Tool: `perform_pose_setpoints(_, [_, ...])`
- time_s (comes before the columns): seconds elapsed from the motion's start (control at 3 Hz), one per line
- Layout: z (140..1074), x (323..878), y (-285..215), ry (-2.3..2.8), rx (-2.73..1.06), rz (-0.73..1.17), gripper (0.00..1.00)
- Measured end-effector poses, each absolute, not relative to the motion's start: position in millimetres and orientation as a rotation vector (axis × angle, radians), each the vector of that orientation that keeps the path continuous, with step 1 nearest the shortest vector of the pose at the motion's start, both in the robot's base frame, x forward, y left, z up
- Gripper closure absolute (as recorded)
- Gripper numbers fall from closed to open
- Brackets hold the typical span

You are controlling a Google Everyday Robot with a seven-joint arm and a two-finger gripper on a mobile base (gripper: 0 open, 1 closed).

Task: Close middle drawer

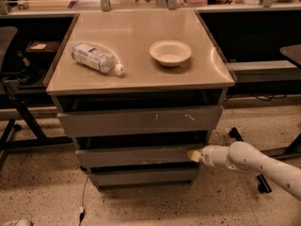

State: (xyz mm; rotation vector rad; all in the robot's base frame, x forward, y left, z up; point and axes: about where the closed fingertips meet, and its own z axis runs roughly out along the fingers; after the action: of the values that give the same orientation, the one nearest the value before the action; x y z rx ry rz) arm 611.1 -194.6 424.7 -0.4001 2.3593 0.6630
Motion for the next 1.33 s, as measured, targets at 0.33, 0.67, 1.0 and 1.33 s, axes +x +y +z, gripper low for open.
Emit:
perform_pose_setpoints(0.33, [424.2,628.0,-200.4,2.352,-0.379,0.632,1.00])
perform_pose_setpoints(0.67, [425.3,625.1,-198.9,2.355,-0.386,0.646,1.00])
perform_pose_setpoints(1.0, [438.8,586.4,-220.5,2.427,-0.311,0.661,1.00])
perform_pose_setpoints(1.33, [474.9,510.9,-290.6,2.519,-0.046,0.585,1.00])
